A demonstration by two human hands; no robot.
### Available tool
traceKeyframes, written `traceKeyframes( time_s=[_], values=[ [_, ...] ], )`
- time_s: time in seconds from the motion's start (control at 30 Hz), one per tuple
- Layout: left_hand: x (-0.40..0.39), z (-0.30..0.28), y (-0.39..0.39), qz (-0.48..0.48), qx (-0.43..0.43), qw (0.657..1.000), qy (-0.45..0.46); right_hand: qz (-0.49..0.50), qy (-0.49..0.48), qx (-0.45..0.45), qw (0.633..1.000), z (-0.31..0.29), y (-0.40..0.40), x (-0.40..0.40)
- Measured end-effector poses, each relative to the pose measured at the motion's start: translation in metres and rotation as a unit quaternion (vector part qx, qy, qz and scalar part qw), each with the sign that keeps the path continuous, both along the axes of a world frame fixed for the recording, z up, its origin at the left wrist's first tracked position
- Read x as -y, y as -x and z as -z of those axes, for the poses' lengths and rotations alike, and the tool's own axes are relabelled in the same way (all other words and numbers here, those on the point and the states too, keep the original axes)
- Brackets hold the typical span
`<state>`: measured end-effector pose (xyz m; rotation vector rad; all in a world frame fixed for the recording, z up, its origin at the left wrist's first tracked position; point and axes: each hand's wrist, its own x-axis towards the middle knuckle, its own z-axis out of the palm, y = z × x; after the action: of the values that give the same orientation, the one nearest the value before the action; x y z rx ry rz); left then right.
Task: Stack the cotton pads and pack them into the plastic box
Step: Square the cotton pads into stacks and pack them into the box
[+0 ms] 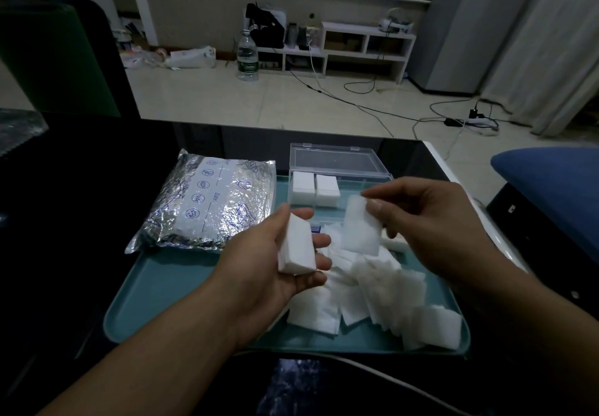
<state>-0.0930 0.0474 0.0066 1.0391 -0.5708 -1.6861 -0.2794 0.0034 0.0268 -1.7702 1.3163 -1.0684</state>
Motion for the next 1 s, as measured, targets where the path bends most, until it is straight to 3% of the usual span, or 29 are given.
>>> traceKeyframes(
  time_s=[0.07,0.17,0.4,0.57,0.8,1.0],
  values=[
    [0.000,0.002,0.002,0.001,0.011,1.000,0.004,-0.026,-0.056,0.090,0.994,-0.005,-0.006,-0.010],
    [-0.002,0.003,0.007,0.026,0.014,1.000,0.011,-0.064,-0.091,0.119,0.987,-0.005,-0.017,-0.020],
    [-0.006,0.004,0.010,0.065,-0.029,0.997,0.029,-0.009,-0.059,0.076,0.995,0.010,-0.033,-0.024],
    [-0.005,0.006,0.007,0.052,-0.021,0.998,0.021,0.005,0.020,-0.070,0.997,0.019,-0.028,-0.018],
    [-0.003,0.007,0.008,0.026,-0.027,0.999,-0.003,-0.170,0.036,-0.171,0.970,0.011,-0.023,-0.030],
    [-0.003,0.008,0.008,0.026,-0.023,0.999,0.005,-0.179,0.053,-0.147,0.971,0.017,-0.027,-0.033]
  ],
)
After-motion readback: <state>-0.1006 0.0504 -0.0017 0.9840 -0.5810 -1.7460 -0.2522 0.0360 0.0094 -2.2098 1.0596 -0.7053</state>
